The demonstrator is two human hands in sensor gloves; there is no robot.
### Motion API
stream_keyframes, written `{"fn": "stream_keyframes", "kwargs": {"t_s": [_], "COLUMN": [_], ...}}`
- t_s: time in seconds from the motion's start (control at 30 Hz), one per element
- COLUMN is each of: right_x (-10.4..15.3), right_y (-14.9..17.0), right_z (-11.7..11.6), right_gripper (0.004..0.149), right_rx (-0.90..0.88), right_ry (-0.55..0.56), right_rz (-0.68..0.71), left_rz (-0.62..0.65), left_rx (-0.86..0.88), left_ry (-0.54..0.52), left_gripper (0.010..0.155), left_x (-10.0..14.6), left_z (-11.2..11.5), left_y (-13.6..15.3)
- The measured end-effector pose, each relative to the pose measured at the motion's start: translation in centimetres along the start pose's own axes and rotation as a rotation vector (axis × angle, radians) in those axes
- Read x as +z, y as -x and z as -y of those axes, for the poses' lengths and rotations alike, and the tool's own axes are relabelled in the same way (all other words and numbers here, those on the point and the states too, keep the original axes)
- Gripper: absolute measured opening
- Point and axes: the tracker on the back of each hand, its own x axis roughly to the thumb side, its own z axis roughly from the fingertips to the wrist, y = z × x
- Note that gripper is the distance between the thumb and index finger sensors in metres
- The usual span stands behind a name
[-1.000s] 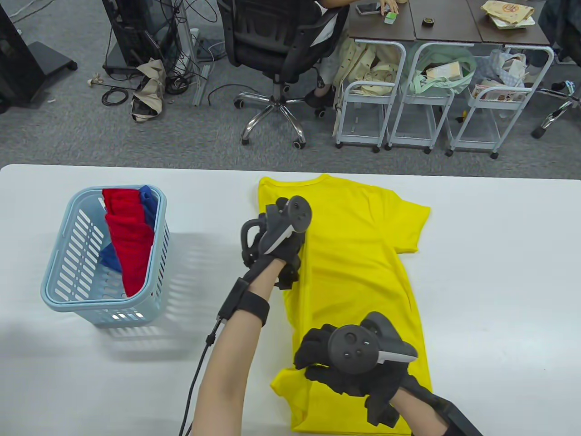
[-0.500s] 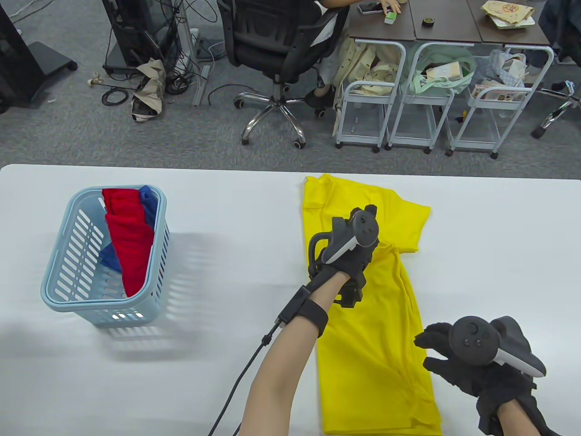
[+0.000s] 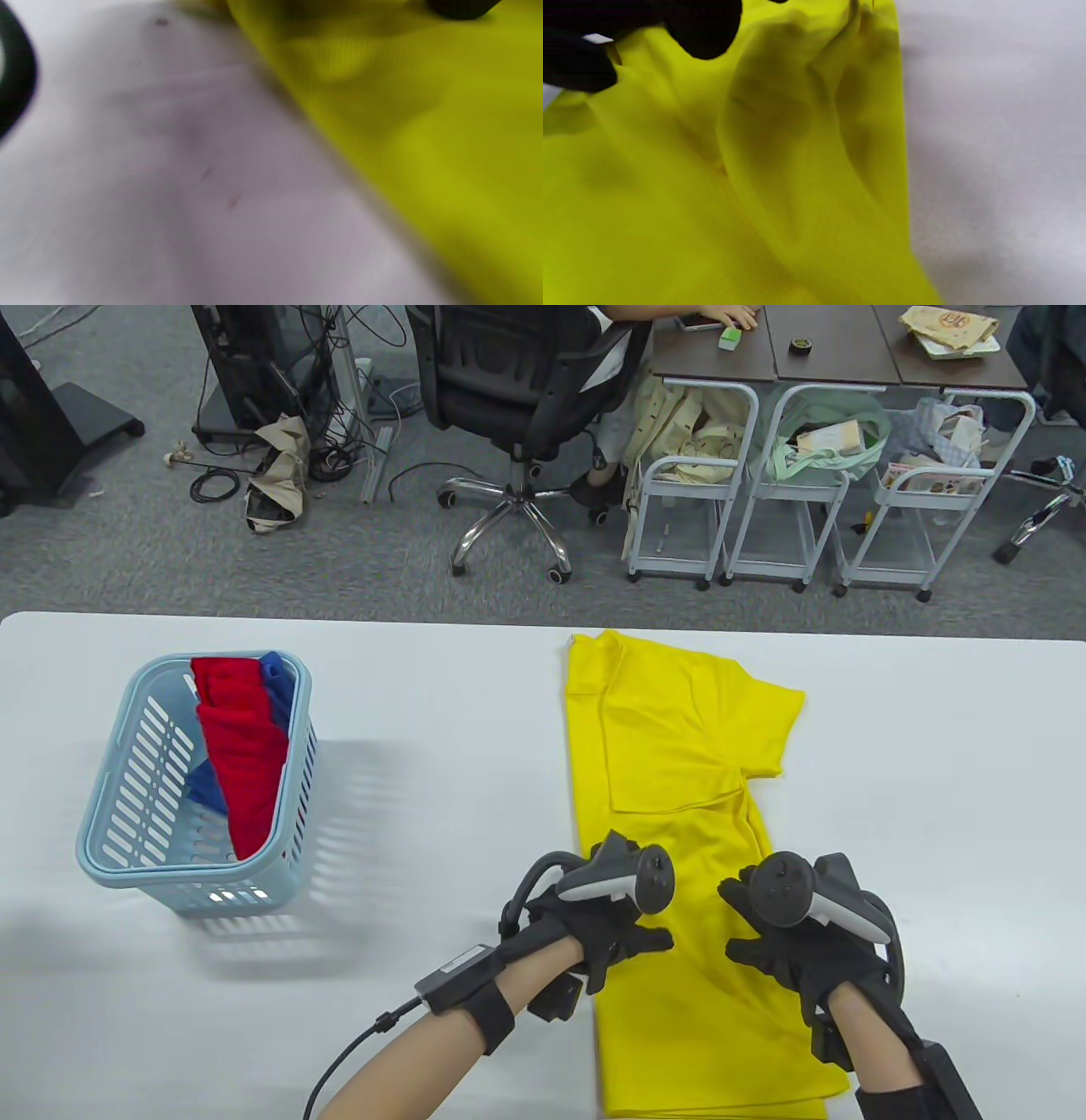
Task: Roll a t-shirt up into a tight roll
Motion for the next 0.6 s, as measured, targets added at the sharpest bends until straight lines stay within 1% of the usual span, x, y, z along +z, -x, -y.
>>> {"fn": "stream_keyframes", "kwargs": {"t_s": [0.03, 0.07, 0.13, 0.2, 0.3, 0.37, 0.43, 0.5, 0.57, 0.6], "right_x": [-0.3, -0.5, -0.8, -0.8, -0.4, 0.2, 0.7, 1.1, 0.8, 0.3], "right_y": [0.0, 0.0, -0.1, -0.7, -2.4, -4.0, -5.1, -6.5, -7.7, -8.4], "right_z": [-0.5, -0.8, -1.4, -1.7, -1.7, -1.5, -1.2, -1.0, -0.9, -0.9], "right_gripper": [0.077, 0.078, 0.08, 0.081, 0.08, 0.075, 0.069, 0.068, 0.071, 0.072], "right_rx": [0.02, 0.034, 0.072, 0.079, 0.124, 0.155, 0.182, 0.205, 0.219, 0.212], "right_ry": [-0.015, -0.023, -0.044, -0.045, -0.038, -0.017, 0.006, 0.031, 0.043, 0.043], "right_rz": [-0.011, -0.022, -0.024, -0.004, 0.045, 0.085, 0.105, 0.124, 0.136, 0.141], "left_rz": [-0.019, -0.013, -0.014, -0.016, -0.032, -0.025, -0.017, -0.002, -0.008, -0.009], "left_rx": [-0.094, -0.113, -0.046, -0.049, -0.046, -0.034, -0.017, -0.01, 0.005, 0.044], "left_ry": [-0.01, -0.015, -0.022, -0.019, -0.021, -0.025, -0.034, -0.078, -0.159, -0.202], "left_gripper": [0.088, 0.087, 0.086, 0.084, 0.083, 0.083, 0.084, 0.084, 0.075, 0.072], "left_x": [0.2, 0.4, 1.5, 2.5, 4.1, 5.3, 6.2, 7.6, 8.5, 8.5], "left_z": [1.1, 1.6, 2.5, 3.2, 4.3, 5.2, 5.6, 5.6, 5.3, 5.1], "left_y": [0.3, 0.6, 1.8, 3.2, 4.8, 5.6, 6.0, 6.3, 6.5, 6.7]}}
